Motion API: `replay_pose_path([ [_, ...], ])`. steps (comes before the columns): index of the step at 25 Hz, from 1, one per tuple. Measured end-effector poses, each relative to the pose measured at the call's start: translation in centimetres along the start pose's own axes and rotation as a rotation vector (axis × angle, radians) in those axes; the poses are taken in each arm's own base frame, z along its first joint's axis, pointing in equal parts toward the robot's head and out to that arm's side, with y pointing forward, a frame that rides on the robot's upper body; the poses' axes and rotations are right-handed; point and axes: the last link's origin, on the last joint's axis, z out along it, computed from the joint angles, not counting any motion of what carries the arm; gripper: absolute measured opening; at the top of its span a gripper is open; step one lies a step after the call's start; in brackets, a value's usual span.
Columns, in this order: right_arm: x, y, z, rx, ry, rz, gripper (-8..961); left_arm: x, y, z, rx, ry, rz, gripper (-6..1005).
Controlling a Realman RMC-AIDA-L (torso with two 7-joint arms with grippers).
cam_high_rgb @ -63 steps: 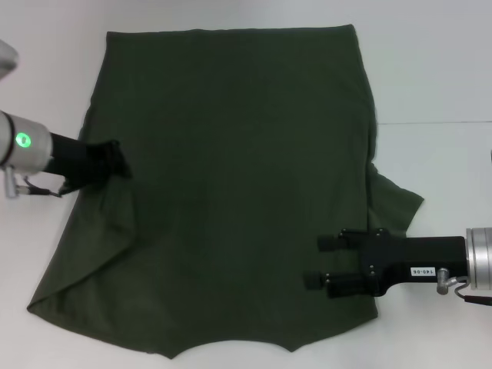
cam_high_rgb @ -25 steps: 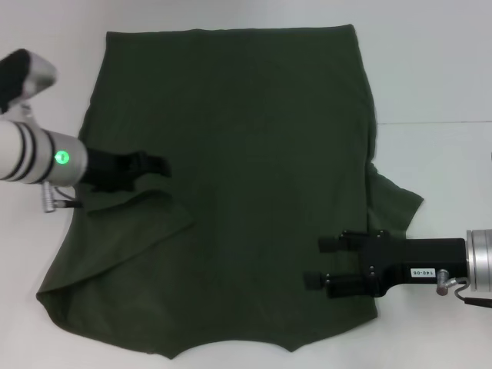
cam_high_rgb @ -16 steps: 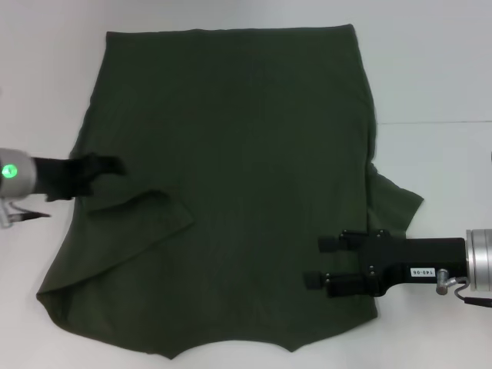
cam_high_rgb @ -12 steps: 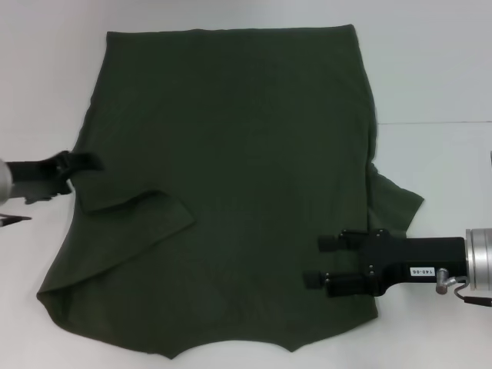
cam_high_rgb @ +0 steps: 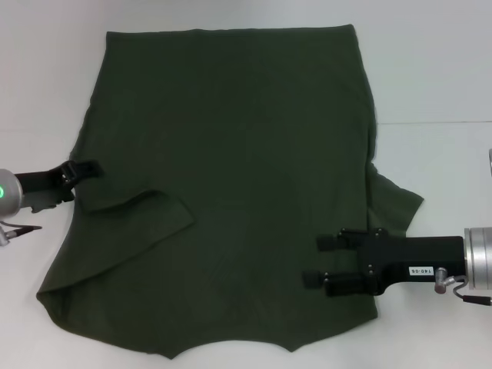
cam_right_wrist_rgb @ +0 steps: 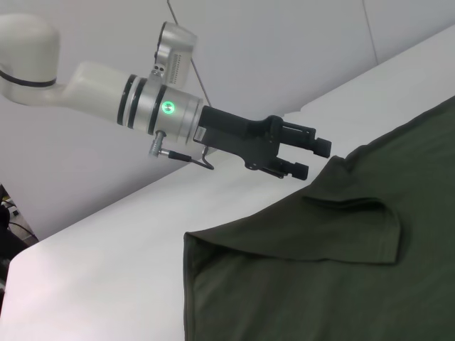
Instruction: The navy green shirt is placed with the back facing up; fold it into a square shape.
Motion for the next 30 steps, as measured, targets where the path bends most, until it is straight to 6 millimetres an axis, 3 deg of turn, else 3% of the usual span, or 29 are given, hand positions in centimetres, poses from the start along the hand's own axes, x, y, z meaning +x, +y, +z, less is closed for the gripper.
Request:
replay_pose_path([
  [30, 0.3, 0.1, -0.1, 0.004, -0.003, 0.001, 917, -0.9, 1.6, 1.6, -0.003, -0.004, 0.034, 802],
])
